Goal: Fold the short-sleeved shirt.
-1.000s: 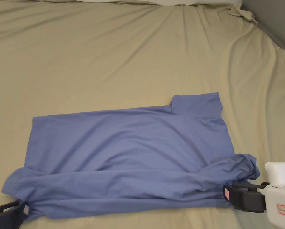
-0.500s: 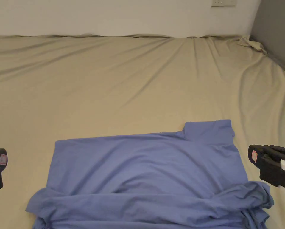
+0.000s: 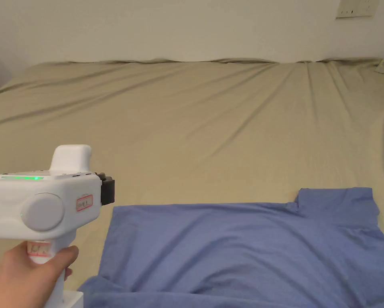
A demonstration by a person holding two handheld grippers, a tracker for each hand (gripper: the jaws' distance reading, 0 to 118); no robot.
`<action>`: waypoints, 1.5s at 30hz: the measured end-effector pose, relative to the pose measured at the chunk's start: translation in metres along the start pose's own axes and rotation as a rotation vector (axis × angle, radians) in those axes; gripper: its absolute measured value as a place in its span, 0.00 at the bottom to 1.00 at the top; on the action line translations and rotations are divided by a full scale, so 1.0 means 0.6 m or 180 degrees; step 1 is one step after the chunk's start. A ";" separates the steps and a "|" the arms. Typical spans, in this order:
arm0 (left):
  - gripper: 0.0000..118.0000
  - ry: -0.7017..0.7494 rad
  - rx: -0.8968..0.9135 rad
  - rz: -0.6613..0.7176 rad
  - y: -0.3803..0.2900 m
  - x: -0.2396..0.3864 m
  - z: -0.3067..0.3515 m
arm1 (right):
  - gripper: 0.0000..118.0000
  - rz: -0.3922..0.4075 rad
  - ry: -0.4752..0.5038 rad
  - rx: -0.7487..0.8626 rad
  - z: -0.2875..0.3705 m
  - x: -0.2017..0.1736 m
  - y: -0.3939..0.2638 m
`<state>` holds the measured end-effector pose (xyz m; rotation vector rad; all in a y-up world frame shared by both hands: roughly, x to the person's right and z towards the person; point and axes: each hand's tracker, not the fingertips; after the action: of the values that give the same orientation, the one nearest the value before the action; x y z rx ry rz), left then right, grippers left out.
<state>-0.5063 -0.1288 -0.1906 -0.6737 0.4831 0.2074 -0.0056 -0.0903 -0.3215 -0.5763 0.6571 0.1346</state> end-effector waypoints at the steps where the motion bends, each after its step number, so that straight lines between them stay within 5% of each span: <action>1: 0.40 0.0033 -0.0147 0.0095 0.004 -0.006 -0.039 | 0.03 -0.0001 -0.0013 -0.0020 -0.008 0.002 0.002; 2: 0.64 0.0054 -0.0289 0.0141 0.002 -0.015 -0.086 | 0.03 0.0002 -0.0028 -0.0049 -0.017 0.006 0.004; 3: 0.72 0.0048 -0.0465 0.0196 -0.003 -0.019 -0.126 | 0.03 -0.0005 -0.0055 -0.0066 -0.026 0.009 0.005; 10: 0.72 0.0271 -0.1226 0.0120 -0.065 -0.034 -0.283 | 0.03 -0.0009 -0.0131 -0.0204 -0.080 0.028 0.007; 11: 0.68 0.0234 -0.1214 0.0175 -0.072 -0.037 -0.291 | 0.03 -0.0015 -0.0121 -0.0222 -0.086 0.031 0.005; 12: 0.52 0.0194 -0.1178 0.0222 -0.080 -0.036 -0.285 | 0.03 -0.0022 -0.0119 -0.0238 -0.091 0.031 0.004; 13: 0.10 0.0269 -0.0954 0.0100 -0.079 -0.028 -0.270 | 0.03 -0.0020 -0.0118 -0.0252 -0.097 0.030 0.002; 14: 0.03 0.0248 -0.0958 -0.0076 -0.075 -0.021 -0.266 | 0.03 -0.0011 -0.0121 -0.0268 -0.102 0.029 -0.001; 24: 0.03 0.0118 -0.0604 -0.0321 -0.012 0.006 -0.164 | 0.03 -0.0071 -0.0127 -0.0337 -0.143 0.053 0.016; 25: 0.03 0.0093 -0.0585 -0.0290 -0.005 0.008 -0.150 | 0.09 -0.0107 -0.0096 -0.0319 -0.154 0.063 0.029; 26: 0.03 0.0024 -0.0533 -0.0244 0.000 0.009 -0.139 | 0.35 -0.0204 -0.0012 -0.0365 -0.173 0.075 0.043; 27: 0.03 0.0017 -0.0520 -0.0228 0.003 0.010 -0.130 | 0.76 -0.0283 0.0044 -0.0504 -0.195 0.090 0.054; 28: 0.03 0.0022 -0.0474 -0.0219 0.004 0.010 -0.124 | 1.00 -0.0359 0.0081 -0.0728 -0.232 0.106 0.064; 31: 0.03 0.0014 -0.0463 -0.0200 0.007 0.012 -0.120 | 1.00 -0.0500 0.0070 -0.0934 -0.333 0.149 0.072; 36: 0.03 -0.0021 -0.0515 -0.0156 0.003 0.019 -0.132 | 1.00 -0.0621 -0.0403 -0.1684 -0.490 0.199 0.040; 37: 0.03 -0.0029 -0.0521 -0.0158 0.003 0.021 -0.135 | 0.94 -0.0611 -0.0494 -0.1787 -0.509 0.203 0.033; 39: 0.03 -0.0038 -0.0541 -0.0156 0.004 0.023 -0.143 | 0.48 -0.0547 -0.0547 -0.1866 -0.537 0.213 0.019; 42: 0.03 -0.0028 -0.0581 -0.0189 0.002 0.026 -0.151 | 0.10 -0.0282 -0.0632 -0.1698 -0.521 0.195 0.025; 45: 0.03 -0.0048 -0.0599 -0.0172 0.000 0.027 -0.147 | 0.07 -0.0129 -0.0717 -0.1709 -0.509 0.182 0.025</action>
<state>-0.5241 -0.1848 -0.2584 -0.8673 0.4337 0.2083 -0.0882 -0.2509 -0.5917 -1.0727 0.3850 0.3384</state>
